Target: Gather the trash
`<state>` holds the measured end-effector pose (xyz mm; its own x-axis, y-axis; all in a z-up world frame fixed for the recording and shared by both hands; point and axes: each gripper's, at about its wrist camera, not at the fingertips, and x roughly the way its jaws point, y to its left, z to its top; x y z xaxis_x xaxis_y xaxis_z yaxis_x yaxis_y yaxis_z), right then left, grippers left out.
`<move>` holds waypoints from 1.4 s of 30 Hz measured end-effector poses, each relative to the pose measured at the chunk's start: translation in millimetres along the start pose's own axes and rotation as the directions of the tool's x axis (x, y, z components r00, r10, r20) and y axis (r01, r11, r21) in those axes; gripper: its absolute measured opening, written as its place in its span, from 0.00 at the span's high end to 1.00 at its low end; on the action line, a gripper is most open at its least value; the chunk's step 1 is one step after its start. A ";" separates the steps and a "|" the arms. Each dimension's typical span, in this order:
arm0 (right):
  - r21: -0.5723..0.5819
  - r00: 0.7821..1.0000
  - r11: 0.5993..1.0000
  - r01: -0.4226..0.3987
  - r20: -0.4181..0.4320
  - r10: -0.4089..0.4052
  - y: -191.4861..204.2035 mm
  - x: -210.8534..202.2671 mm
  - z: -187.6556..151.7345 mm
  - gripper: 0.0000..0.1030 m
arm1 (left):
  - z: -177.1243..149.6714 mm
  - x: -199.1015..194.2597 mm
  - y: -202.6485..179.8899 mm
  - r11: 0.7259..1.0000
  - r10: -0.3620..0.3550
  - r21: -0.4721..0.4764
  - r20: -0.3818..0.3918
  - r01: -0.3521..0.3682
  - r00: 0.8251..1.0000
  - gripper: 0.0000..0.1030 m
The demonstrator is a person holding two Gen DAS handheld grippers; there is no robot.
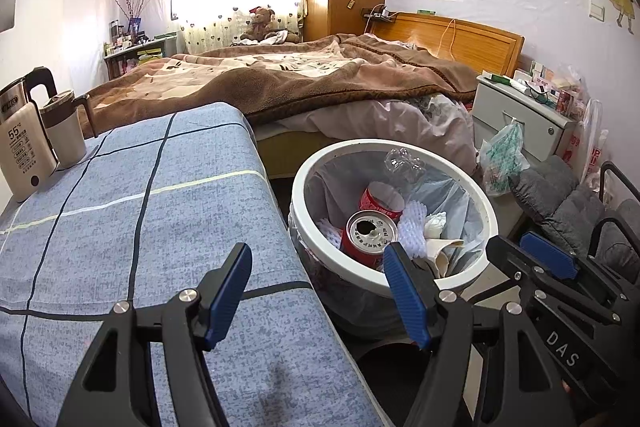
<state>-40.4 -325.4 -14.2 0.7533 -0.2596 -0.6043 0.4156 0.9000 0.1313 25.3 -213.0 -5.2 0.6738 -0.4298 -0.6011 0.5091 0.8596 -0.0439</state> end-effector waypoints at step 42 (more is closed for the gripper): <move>-0.004 1.000 1.000 -0.005 -0.004 0.005 2.5 1.6 -2.4 0.58 | -1.7 0.5 -0.8 1.000 -0.004 0.002 -0.002 0.004 1.000 0.32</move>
<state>-39.3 -322.8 -16.7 0.7531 -0.2536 -0.6070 0.4100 0.9025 0.1316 24.4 -213.4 -6.8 0.6703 -0.4327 -0.6029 0.5128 0.8573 -0.0451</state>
